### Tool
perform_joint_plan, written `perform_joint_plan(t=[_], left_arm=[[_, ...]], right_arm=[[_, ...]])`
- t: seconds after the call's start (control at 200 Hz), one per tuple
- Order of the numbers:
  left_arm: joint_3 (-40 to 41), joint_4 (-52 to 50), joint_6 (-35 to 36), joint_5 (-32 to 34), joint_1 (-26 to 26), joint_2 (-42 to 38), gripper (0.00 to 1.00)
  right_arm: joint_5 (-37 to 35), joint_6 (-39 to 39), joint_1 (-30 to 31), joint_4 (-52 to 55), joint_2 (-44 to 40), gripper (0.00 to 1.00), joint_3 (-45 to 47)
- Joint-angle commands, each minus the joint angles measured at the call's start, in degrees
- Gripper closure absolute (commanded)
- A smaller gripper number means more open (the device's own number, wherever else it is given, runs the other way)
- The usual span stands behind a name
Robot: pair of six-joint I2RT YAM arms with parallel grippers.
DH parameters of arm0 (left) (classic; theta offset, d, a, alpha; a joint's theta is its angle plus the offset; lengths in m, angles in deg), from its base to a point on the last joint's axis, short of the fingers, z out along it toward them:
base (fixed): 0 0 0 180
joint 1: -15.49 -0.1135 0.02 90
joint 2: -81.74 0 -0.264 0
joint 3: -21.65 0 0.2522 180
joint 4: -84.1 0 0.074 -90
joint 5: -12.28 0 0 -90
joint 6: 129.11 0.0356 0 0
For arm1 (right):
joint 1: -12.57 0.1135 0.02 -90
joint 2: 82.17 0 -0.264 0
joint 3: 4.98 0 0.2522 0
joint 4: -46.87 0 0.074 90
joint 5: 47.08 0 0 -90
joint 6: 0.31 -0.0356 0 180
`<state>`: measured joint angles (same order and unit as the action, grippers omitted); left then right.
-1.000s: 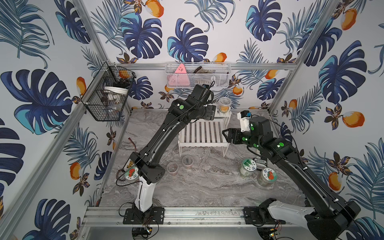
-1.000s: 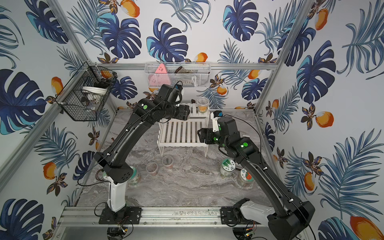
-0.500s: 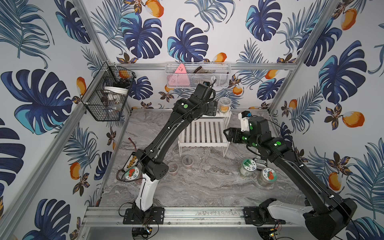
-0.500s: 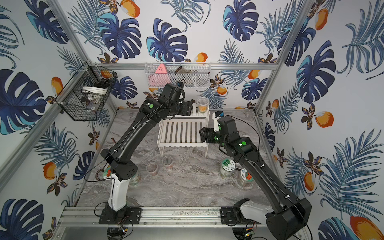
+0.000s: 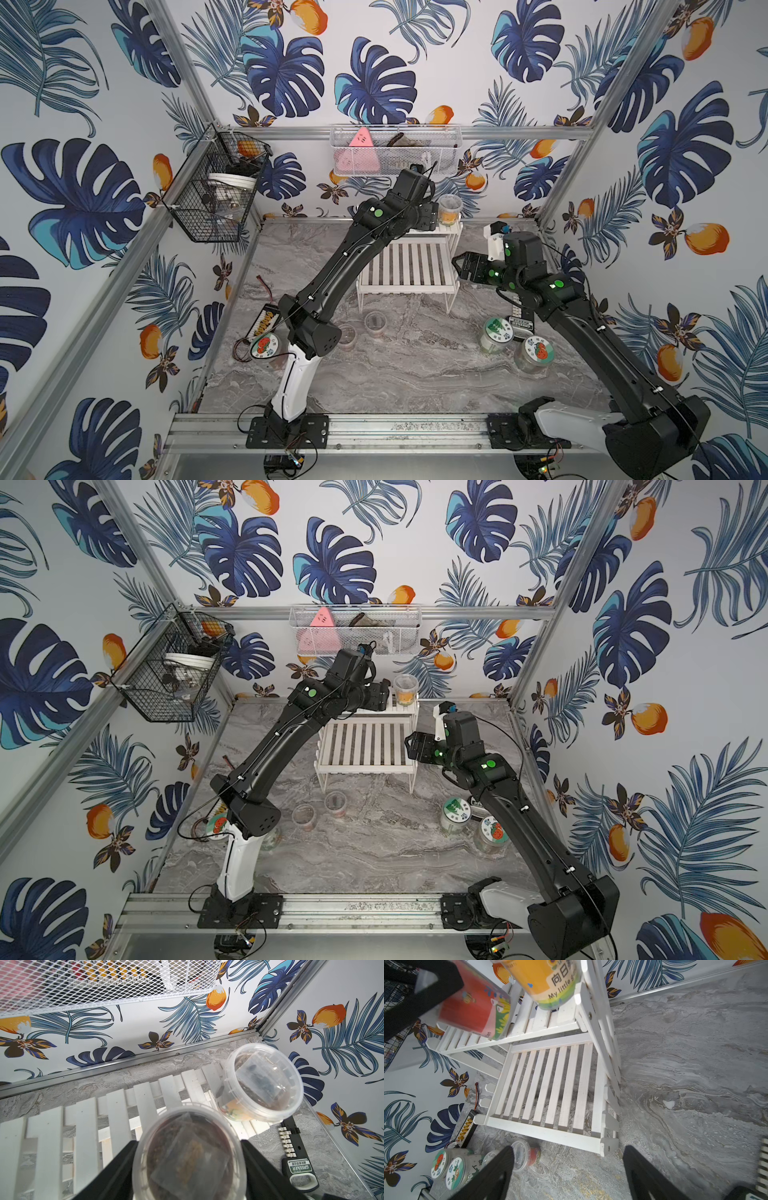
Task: Place the seed container on the shelf
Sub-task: Place the seed jar on the shelf.
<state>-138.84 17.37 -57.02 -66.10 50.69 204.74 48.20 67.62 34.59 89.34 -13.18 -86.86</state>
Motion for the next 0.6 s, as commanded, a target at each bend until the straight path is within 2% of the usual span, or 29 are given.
perform_joint_plan(t=[0.0,0.165,0.595], left_arm=[[0.49,1.59,0.71,1.47,-0.22,0.31,0.33],[1.71,2.51,0.55,1.96,-0.22,0.58,0.32],[0.5,4.37,0.42,1.7,-0.55,0.23,0.18]], right_arm=[[1.45,-0.74,-0.07,-1.63,-0.13,0.14,0.39],[1.91,-1.12,-0.19,-2.16,-0.43,0.14,0.87],[2.37,-1.49,-0.14,-2.51,-0.79,0.14,2.0]])
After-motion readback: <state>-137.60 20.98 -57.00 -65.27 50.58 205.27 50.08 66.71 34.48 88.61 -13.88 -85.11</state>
